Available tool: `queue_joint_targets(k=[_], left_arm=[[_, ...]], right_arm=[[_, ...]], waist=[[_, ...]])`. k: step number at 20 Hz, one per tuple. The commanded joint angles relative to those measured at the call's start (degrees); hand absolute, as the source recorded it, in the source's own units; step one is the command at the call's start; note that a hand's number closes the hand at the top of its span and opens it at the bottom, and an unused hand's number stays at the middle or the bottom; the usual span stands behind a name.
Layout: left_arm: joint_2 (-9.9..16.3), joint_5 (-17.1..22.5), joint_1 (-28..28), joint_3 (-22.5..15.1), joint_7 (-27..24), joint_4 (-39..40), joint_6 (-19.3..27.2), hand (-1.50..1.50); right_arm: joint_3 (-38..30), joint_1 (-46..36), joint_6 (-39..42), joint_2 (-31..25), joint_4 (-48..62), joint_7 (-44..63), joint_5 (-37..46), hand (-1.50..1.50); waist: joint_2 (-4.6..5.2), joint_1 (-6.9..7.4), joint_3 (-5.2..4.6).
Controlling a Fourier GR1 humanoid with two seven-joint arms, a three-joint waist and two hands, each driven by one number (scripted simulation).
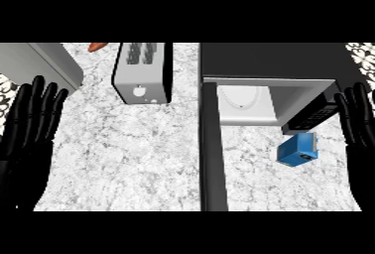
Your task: Pick up the milk, place it into the microwave and close the microwave
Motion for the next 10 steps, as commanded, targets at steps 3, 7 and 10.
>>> queue_joint_targets(k=[3,7,10], left_arm=[[-1.97,-0.14,2.11,-0.17,-3.25,1.10,-0.23,-1.50],[-3.51,3.94,2.01,2.96,3.88,2.66,2.17,-1.50],[-3.20,4.20,8.29,2.82,1.24,-1.48,0.47,-1.50]], right_arm=[[-3.11,-3.01,1.94,-2.22,-4.88,5.25,-2.48,-1.50],[-0.62,-6.42,2.03,-1.94,1.53,6.16,-0.36,-1.50],[1.64,-1.77,2.97,-1.24,-4.85,9.11,-0.31,-1.50]], waist=[[0.90,-0.78,0.51],[1.00,-0.37,0.50],[0.85,-0.64,0.52]])
